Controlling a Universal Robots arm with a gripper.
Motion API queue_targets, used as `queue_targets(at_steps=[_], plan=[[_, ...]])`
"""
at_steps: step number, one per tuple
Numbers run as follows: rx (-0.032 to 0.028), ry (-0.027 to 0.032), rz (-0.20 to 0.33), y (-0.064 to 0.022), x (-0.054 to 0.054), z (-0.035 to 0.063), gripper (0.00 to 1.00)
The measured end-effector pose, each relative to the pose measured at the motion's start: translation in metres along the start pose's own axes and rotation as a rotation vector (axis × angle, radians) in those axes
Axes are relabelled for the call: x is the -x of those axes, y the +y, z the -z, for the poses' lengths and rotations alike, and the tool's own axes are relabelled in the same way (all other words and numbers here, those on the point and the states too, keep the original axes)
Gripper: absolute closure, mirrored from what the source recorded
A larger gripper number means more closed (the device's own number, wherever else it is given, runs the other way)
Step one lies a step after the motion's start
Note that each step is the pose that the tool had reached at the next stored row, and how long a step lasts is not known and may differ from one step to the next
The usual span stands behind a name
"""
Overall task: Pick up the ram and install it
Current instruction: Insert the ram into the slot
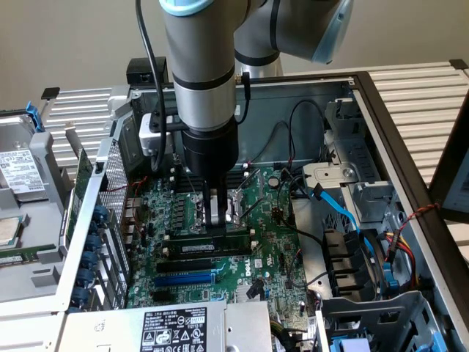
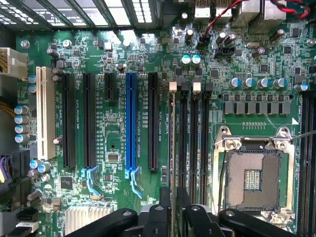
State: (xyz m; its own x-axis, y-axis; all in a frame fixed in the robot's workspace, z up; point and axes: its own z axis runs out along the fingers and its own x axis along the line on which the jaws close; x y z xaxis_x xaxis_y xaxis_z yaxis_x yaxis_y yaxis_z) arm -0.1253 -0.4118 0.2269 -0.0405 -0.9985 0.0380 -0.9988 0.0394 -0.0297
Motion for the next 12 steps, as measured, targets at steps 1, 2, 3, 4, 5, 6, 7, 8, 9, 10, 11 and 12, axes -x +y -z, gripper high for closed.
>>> queue_targets(at_steps=[1, 2, 3, 4, 5, 6, 7, 8, 9, 10, 11, 12], plan=[[0.0106, 0.0004, 0.000, 0.0000, -0.0001, 0.0000, 0.80], [0.0196, 0.0008, 0.000, 0.0000, -0.0003, 0.0001, 0.73], [0.0257, 0.0011, 0.000, 0.0000, -0.0004, 0.0005, 0.73], [0.0285, 0.0009, -0.001, 0.0000, -0.0005, 0.0011, 0.73], [0.0297, 0.0007, -0.001, 0.0000, -0.0005, 0.0019, 0.73], [0.0302, 0.0005, -0.001, -0.0001, -0.0005, 0.0031, 0.73], [0.0302, 0.0004, -0.001, -0.0002, -0.0006, 0.0042, 0.73], [0.0303, 0.0004, -0.001, -0.0002, -0.0007, 0.0051, 0.73], [0.0302, 0.0003, -0.002, -0.0002, -0.0007, 0.0059, 0.73], [0.0302, 0.0002, -0.002, -0.0003, -0.0007, 0.0066, 0.73], [0.0302, 0.0002, -0.002, -0.0003, -0.0007, 0.0072, 0.73], [0.0303, 0.0001, -0.002, -0.0003, -0.0008, 0.0078, 0.73]])
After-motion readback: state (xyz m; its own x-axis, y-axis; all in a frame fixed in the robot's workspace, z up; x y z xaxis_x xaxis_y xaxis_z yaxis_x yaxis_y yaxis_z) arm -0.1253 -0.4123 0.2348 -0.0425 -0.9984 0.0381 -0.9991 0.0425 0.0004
